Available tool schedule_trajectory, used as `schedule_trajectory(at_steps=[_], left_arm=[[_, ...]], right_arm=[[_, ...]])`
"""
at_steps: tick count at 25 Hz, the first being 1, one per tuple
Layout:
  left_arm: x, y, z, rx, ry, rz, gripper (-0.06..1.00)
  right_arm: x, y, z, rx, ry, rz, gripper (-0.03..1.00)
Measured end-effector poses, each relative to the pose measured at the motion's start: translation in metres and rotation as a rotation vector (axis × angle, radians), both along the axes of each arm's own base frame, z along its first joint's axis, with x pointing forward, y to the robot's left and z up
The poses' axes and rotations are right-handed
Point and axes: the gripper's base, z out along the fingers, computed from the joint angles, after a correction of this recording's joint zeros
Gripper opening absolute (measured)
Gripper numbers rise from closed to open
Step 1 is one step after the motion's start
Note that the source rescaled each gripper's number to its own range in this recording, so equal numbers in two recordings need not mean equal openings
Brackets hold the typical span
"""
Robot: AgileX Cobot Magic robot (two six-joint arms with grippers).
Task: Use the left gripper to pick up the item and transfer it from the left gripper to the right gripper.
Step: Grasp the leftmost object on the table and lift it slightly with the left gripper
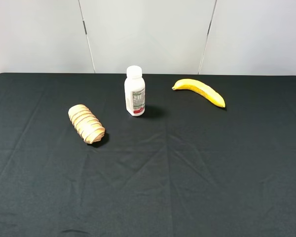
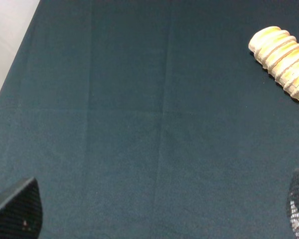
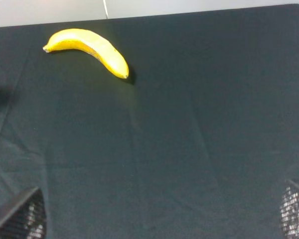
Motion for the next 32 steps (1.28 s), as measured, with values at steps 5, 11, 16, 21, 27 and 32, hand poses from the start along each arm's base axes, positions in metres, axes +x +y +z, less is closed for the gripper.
schedule_trajectory(at_steps=[5,11,16,21,27,32], left_arm=[[0.0000,0.0000,0.0000,0.000,0.000,0.000,0.98],[0.0000,0.0000,0.0000,0.000,0.000,0.000,0.98],[0.0000,0.0000,0.0000,0.000,0.000,0.000,0.98],[0.0000,0.0000,0.0000,0.000,0.000,0.000,0.98],[0.0000,0.0000,0.0000,0.000,0.000,0.000,0.98],[0.0000,0.0000,0.0000,0.000,0.000,0.000,0.98]], right_arm=[[0.0000,0.0000,0.0000,0.000,0.000,0.000,1.00],[0.0000,0.0000,0.0000,0.000,0.000,0.000,1.00],[0.0000,0.0000,0.0000,0.000,0.000,0.000,1.00],[0.0000,0.0000,0.0001,0.000,-0.001,0.000,1.00],[0.0000,0.0000,0.0001,0.000,-0.001,0.000,1.00],[0.0000,0.0000,0.0001,0.000,-0.001,0.000,1.00]])
